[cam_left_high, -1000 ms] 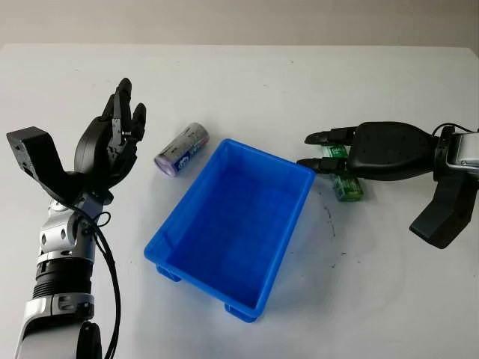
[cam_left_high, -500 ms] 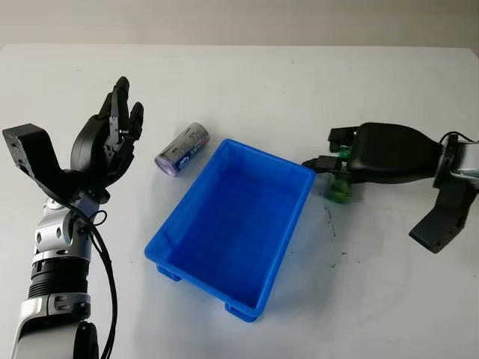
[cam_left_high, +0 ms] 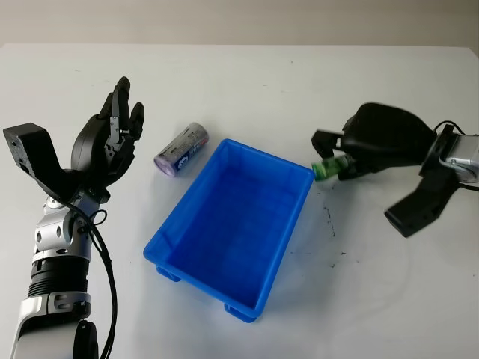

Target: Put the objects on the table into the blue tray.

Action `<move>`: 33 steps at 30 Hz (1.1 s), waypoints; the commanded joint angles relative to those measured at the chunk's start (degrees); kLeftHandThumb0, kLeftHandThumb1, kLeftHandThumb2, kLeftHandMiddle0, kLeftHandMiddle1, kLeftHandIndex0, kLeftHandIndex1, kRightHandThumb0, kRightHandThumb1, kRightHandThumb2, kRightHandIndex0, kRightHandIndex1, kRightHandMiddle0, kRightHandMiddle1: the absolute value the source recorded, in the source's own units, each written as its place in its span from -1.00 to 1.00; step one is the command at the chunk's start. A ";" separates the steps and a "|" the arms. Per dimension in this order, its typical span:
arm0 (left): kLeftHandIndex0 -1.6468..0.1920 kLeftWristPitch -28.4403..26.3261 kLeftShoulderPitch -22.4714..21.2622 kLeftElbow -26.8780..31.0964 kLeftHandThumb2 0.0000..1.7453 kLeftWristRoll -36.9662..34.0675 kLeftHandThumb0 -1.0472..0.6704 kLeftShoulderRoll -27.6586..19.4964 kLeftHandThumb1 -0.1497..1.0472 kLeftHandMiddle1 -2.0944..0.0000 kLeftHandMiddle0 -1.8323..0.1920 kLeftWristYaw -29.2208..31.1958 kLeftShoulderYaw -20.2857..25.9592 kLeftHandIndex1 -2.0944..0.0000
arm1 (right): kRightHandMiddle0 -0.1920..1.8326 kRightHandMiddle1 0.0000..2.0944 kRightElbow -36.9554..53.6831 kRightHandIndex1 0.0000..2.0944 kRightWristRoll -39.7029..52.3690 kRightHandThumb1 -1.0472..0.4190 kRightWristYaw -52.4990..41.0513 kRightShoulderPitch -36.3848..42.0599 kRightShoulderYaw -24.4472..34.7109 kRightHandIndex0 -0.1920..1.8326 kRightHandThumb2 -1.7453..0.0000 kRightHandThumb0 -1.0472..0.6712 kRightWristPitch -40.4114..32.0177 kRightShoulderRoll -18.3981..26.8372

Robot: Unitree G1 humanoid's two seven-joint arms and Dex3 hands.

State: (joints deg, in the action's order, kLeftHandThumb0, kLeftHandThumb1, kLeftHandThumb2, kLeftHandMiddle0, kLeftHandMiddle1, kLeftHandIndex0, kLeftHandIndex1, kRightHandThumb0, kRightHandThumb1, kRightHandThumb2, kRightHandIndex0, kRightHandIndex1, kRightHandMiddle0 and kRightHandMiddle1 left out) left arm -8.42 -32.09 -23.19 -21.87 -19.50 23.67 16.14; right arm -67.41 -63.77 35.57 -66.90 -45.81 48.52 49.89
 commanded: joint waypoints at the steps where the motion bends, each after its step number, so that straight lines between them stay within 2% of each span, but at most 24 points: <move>1: 1.00 0.50 -0.87 0.45 -0.26 0.46 -0.70 -0.51 1.00 1.00 1.00 -0.06 0.07 1.00 | 0.03 1.00 0.06 1.00 2.62 -1.00 -1.34 -0.33 2.70 0.20 0.70 -0.35 -0.57 -0.37; 5: 1.00 0.60 -0.83 0.28 -0.26 0.44 -0.69 -0.61 1.00 1.00 1.00 0.11 0.07 1.00 | 0.05 1.00 0.61 1.00 5.03 -1.00 -1.67 -2.01 5.91 0.26 0.78 -0.34 -4.04 -1.17; 10: 1.00 0.75 -0.87 0.16 -0.26 0.38 -0.69 -0.64 1.00 1.00 1.00 0.35 0.07 1.00 | 0.11 1.00 0.74 1.00 10.73 -1.00 -3.99 -5.01 11.59 0.31 0.77 -0.33 -6.99 -2.50; 14: 1.00 0.87 -0.74 0.24 -0.26 0.44 -0.69 -0.67 1.00 1.00 1.00 0.41 0.02 1.00 | 0.14 1.00 2.12 1.00 14.97 -1.00 -4.02 -6.68 15.78 0.34 0.77 -0.33 -6.24 -3.56; 17: 1.00 0.97 -0.83 -0.05 -0.26 0.45 -0.70 -0.62 1.00 1.00 1.00 0.30 0.08 1.00 | 0.16 1.00 5.31 1.00 20.94 -1.00 -7.83 -7.00 19.98 0.35 0.72 -0.32 -2.46 -5.36; 20: 1.00 0.78 -0.89 0.03 -0.27 0.28 -0.69 -0.51 1.00 1.00 1.00 0.22 0.13 1.00 | 0.15 1.00 12.62 1.00 28.00 -1.00 -14.23 -5.05 23.61 0.39 0.65 -0.31 1.39 -8.05; 23: 1.00 0.58 -0.96 0.25 -0.27 0.10 -0.69 -0.26 1.00 1.00 1.00 0.13 0.10 1.00 | 0.04 1.00 22.16 1.00 37.43 -1.00 -24.16 -0.30 25.94 0.41 0.63 -0.30 3.42 -11.32; 25: 1.00 0.58 -0.88 0.49 -0.27 0.20 -0.69 -0.14 1.00 1.00 1.00 -0.03 -0.03 1.00 | 0.13 1.00 29.51 1.00 44.50 -1.00 -32.25 3.86 26.45 0.50 0.60 -0.29 2.44 -13.05; 27: 1.00 0.68 -0.68 0.70 -0.26 0.26 -0.69 -0.15 1.00 1.00 1.00 0.03 -0.13 1.00 | 0.23 1.00 37.63 1.00 51.97 -1.00 -40.79 8.33 26.73 0.56 0.57 -0.26 -1.41 -14.48; 30: 1.00 0.74 -0.46 0.91 -0.27 0.15 -0.69 -0.08 1.00 1.00 1.00 -0.10 0.01 1.00 | 0.29 1.00 49.45 1.00 60.17 -1.00 -51.25 14.73 27.28 0.63 0.51 -0.27 -10.97 -15.83; 33: 1.00 0.73 -0.21 1.30 -0.27 0.23 -0.69 -0.08 1.00 1.00 1.00 -0.27 0.00 1.00 | 0.27 1.00 57.61 1.00 66.05 -1.00 -60.53 19.20 27.80 0.62 0.51 -0.29 -20.72 -16.09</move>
State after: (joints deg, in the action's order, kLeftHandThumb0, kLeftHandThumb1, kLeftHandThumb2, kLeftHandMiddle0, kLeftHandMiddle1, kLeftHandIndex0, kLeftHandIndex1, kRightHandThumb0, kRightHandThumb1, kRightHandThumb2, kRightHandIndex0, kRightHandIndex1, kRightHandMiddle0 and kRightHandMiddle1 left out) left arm -8.06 -32.22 -23.03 -21.87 -19.46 23.47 16.05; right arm -12.99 0.36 -22.92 -49.13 -19.15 30.12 33.62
